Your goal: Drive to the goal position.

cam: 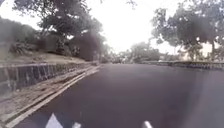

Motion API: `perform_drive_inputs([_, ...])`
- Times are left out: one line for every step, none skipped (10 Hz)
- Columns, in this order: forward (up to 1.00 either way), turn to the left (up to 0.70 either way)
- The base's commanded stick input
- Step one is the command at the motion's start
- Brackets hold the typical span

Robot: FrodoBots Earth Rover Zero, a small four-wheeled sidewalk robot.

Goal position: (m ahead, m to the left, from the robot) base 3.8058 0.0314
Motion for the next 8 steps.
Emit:
perform_drive_inputs([0.50,0.00])
perform_drive_inputs([0.50,0.00])
perform_drive_inputs([0.50,0.00])
perform_drive_inputs([0.50,0.00])
perform_drive_inputs([0.50,0.00])
perform_drive_inputs([0.50,0.00])
perform_drive_inputs([0.50,0.00])
perform_drive_inputs([0.50,0.00])
